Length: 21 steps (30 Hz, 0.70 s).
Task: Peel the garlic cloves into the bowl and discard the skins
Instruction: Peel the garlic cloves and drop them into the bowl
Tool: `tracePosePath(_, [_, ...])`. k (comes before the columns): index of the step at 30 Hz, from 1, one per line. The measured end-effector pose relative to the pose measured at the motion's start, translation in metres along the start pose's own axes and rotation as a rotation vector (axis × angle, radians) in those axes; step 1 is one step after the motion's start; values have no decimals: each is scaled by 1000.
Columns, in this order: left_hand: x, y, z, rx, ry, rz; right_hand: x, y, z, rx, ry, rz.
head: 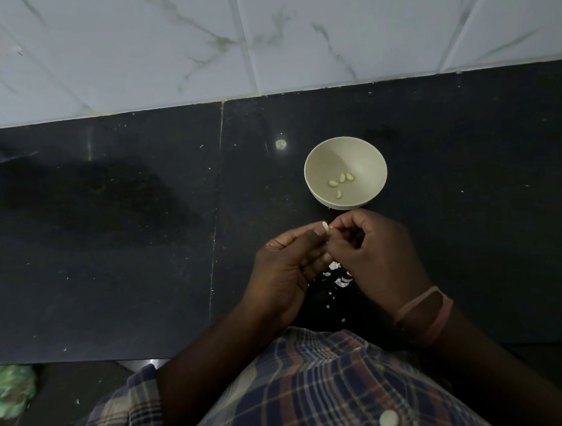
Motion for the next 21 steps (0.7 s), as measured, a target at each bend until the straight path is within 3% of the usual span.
tracePosePath(11, [8, -14, -6, -23, -99, 82, 10, 12, 16, 136, 128, -161])
tracePosePath(21, [8, -14, -1, 72, -53, 43, 11, 11, 20, 140, 147, -213])
Point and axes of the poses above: each hand's wrist, its own x-axis away from the middle knuckle, its own y-axis out of the back of the hand, z = x × y, the point moved 7 cm from there along -x, towards the middle knuckle, and after that the axes turned 15 degrees about -y, right-handed, at the moved point
